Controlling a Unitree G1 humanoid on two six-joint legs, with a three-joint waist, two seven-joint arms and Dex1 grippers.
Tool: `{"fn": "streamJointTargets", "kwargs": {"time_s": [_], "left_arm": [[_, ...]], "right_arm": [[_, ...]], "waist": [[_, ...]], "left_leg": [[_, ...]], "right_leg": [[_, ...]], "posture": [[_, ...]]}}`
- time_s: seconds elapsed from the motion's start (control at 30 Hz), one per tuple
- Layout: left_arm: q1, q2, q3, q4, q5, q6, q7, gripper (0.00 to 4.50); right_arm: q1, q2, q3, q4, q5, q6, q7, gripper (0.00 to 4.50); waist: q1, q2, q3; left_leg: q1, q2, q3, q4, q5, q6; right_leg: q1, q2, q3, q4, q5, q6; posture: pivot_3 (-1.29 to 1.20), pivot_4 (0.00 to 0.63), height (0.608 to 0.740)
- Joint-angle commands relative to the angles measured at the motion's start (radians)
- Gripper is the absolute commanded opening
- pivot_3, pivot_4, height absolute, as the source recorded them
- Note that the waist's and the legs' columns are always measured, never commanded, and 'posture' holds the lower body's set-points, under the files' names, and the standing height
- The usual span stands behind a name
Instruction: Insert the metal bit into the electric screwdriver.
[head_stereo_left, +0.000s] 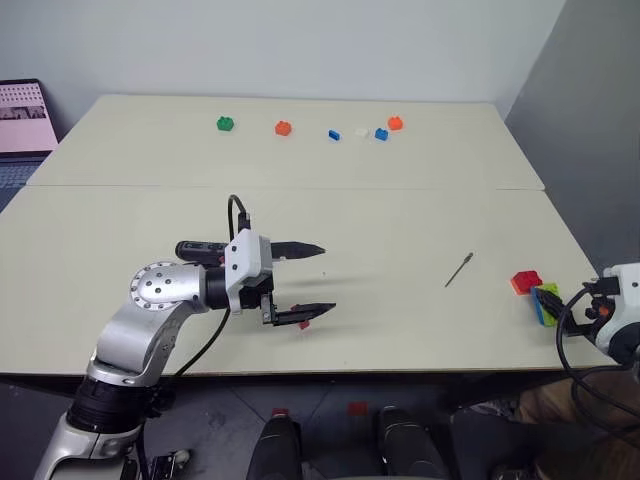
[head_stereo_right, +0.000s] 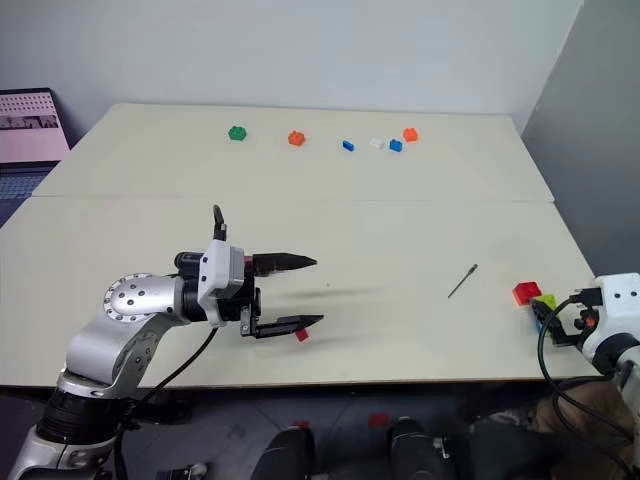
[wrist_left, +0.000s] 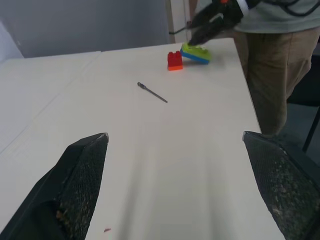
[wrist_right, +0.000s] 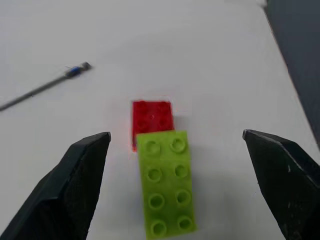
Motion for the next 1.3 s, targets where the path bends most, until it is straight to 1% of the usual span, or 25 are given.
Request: {"fn": "streamJointTargets", "kwargs": {"time_s": [0.03, 0.07, 0.1, 0.13, 0.2, 0.23, 0.3, 0.37, 0.43, 0.53, 0.73, 0.97, 1.07, 1.2, 1.3], "left_arm": [[0.044, 0.068, 0.076, -0.048, -0.021, 0.018, -0.015, 4.50], [0.056, 0.084, 0.087, -0.049, -0.022, 0.022, -0.022, 4.50], [0.079, 0.113, 0.103, -0.048, -0.020, 0.022, -0.040, 4.50], [0.108, 0.147, 0.125, -0.046, -0.017, 0.023, -0.061, 4.50], [0.185, 0.232, 0.168, -0.040, -0.001, 0.010, -0.118, 4.50], [0.209, 0.258, 0.181, -0.038, 0.003, 0.004, -0.135, 4.50], [0.250, 0.302, 0.194, -0.033, 0.015, -0.008, -0.162, 4.50], [0.276, 0.328, 0.201, -0.027, 0.027, -0.022, -0.180, 4.50], [0.299, 0.348, 0.217, -0.023, 0.033, -0.023, -0.186, 4.50], [0.325, 0.357, 0.232, -0.043, 0.025, -0.010, -0.188, 4.50], [0.331, 0.356, 0.234, -0.059, 0.022, 0.003, -0.184, 4.50], [0.307, 0.359, 0.221, -0.052, 0.021, 0.009, -0.193, 4.50], [0.300, 0.356, 0.214, -0.047, 0.024, 0.007, -0.195, 4.50], [0.294, 0.351, 0.205, -0.040, 0.030, -0.001, -0.196, 4.50], [0.294, 0.347, 0.200, -0.037, 0.033, -0.006, -0.194, 4.50]], "right_arm": [[-0.065, -0.094, 0.140, -0.130, 0.092, -0.009, 0.145, 4.44], [-0.082, -0.115, 0.178, -0.140, 0.098, -0.009, 0.165, 4.44], [-0.130, -0.126, 0.239, -0.141, 0.104, -0.003, 0.182, 4.44], [-0.188, -0.130, 0.314, -0.139, 0.108, 0.003, 0.203, 4.44], [-0.320, -0.113, 0.497, -0.120, 0.084, -0.004, 0.241, 4.44], [-0.359, -0.104, 0.554, -0.109, 0.069, -0.010, 0.247, 4.44], [-0.412, -0.078, 0.638, -0.082, 0.055, -0.006, 0.249, 4.44], [-0.444, -0.055, 0.691, -0.062, 0.045, -0.005, 0.248, 4.44], [-0.496, 0.005, 0.806, -0.025, 0.008, -0.004, 0.242, 4.44], [-0.558, 0.135, 0.949, 0.061, -0.053, -0.018, 0.207, 4.44], [-0.603, 0.263, 1.049, 0.200, -0.143, -0.080, 0.182, 4.44], [-0.637, 0.388, 1.100, 0.342, -0.206, -0.152, 0.178, 4.44], [-0.645, 0.424, 1.118, 0.388, -0.233, -0.183, 0.182, 3.88], [-0.656, 0.456, 1.132, 0.453, -0.281, -0.237, 0.174, 3.03], [-0.652, 0.463, 1.137, 0.469, -0.297, -0.253, 0.186, 2.24]], "waist": [[-0.007, 0.000, 0.000], [-0.010, 0.000, 0.000], [-0.013, 0.000, 0.000], [-0.023, -0.001, 0.001], [-0.027, -0.002, 0.001], [-0.030, -0.002, 0.001], [-0.028, -0.002, 0.002], [-0.021, -0.003, 0.002], [-0.016, -0.003, 0.002], [-0.020, -0.004, 0.002], [-0.016, -0.003, 0.002], [-0.018, -0.003, 0.002], [-0.019, -0.003, 0.002], [-0.019, -0.003, 0.002], [-0.020, -0.003, 0.002]], "left_leg": [[0.000, 0.000, 0.000, 0.000, 0.000, 0.000], [0.000, 0.000, 0.000, 0.000, 0.000, 0.000], [0.000, 0.000, 0.000, -0.001, 0.000, 0.000], [0.000, 0.000, 0.001, 0.000, 0.000, 0.000], [0.000, 0.000, 0.000, -0.001, 0.000, 0.000], [0.000, 0.000, 0.000, -0.001, 0.000, 0.000], [-0.001, 0.000, 0.001, -0.002, 0.000, 0.000], [-0.002, 0.000, 0.001, -0.002, -0.001, -0.001], [-0.004, -0.001, 0.001, -0.003, -0.001, -0.001], [-0.008, 0.000, 0.001, -0.003, -0.001, -0.001], [-0.009, 0.000, 0.000, -0.007, -0.001, -0.001], [-0.006, 0.001, 0.000, -0.006, 0.000, -0.001], [-0.006, 0.001, 0.000, -0.006, 0.000, -0.001], [-0.006, 0.001, 0.000, -0.006, 0.000, -0.001], [-0.006, 0.002, 0.000, -0.006, 0.000, -0.001]], "right_leg": [[0.000, 0.000, 0.000, 0.000, 0.000, 0.000], [0.000, 0.000, 0.000, 0.000, 0.000, 0.000], [0.000, 0.000, 0.000, 0.000, 0.000, 0.000], [-0.001, 0.000, 0.000, 0.000, 0.000, 0.000], [-0.001, 0.000, 0.000, -0.001, 0.000, 0.000], [-0.002, -0.001, 0.000, -0.001, 0.000, 0.000], [-0.003, -0.001, 0.000, -0.002, 0.000, 0.000], [-0.006, -0.002, -0.002, -0.004, 0.000, -0.001], [-0.007, -0.003, -0.002, -0.006, -0.001, -0.001], [-0.006, -0.003, -0.003, -0.008, 0.000, -0.001], [-0.008, -0.002, -0.003, -0.005, -0.001, -0.002], [-0.009, 0.000, -0.003, 0.000, -0.001, -0.002], [-0.008, 0.000, -0.003, 0.000, -0.001, -0.002], [-0.008, 0.000, -0.003, 0.000, -0.001, -0.002], [-0.008, 0.001, -0.003, 0.001, -0.001, -0.002]], "posture": [[0.00, 0.150, 0.740], [0.00, 0.150, 0.740], [0.00, 0.150, 0.740], [0.00, 0.150, 0.740], [0.00, 0.150, 0.740], [0.00, 0.150, 0.740], [0.00, 0.150, 0.740], [0.00, 0.150, 0.740], [0.00, 0.150, 0.740], [0.00, 0.150, 0.740], [0.00, 0.150, 0.740], [0.00, 0.150, 0.740], [0.00, 0.150, 0.740], [0.00, 0.150, 0.740], [0.00, 0.150, 0.740]]}}
